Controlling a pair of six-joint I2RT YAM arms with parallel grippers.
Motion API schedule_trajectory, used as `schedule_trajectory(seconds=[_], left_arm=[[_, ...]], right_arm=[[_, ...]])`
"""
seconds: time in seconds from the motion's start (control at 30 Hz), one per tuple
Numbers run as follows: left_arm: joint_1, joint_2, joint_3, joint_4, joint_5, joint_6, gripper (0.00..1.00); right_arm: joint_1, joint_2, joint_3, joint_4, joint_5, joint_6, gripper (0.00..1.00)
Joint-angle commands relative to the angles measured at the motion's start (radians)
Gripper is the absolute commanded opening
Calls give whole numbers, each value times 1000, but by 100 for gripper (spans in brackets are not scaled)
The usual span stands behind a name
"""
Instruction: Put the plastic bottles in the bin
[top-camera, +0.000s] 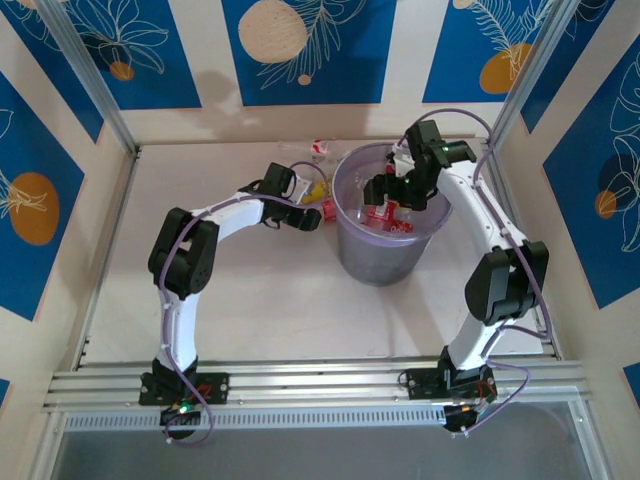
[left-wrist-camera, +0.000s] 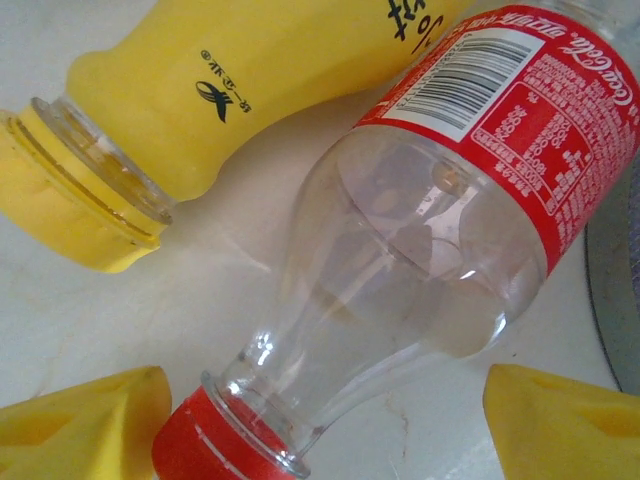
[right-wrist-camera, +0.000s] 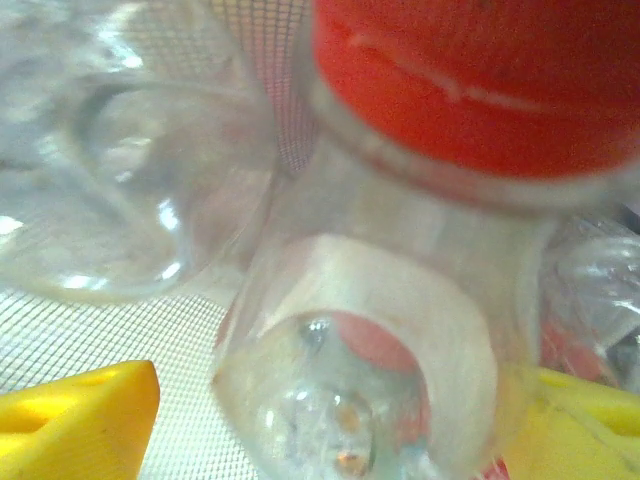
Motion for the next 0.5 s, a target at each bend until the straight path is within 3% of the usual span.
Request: schedule_trajectory(seconds=[0.0, 0.23, 0.47], left_arm=[[-16, 17, 33, -26, 27, 31, 80], [-20, 32, 56, -53, 27, 34, 73], [-24, 26, 51, -71, 30, 43, 59]], right_arm=[[-14, -96, 56, -46, -81, -16, 86], [-44, -221, 31, -4, -128, 8, 86], [-92, -317, -30, 65, -136, 37, 86]])
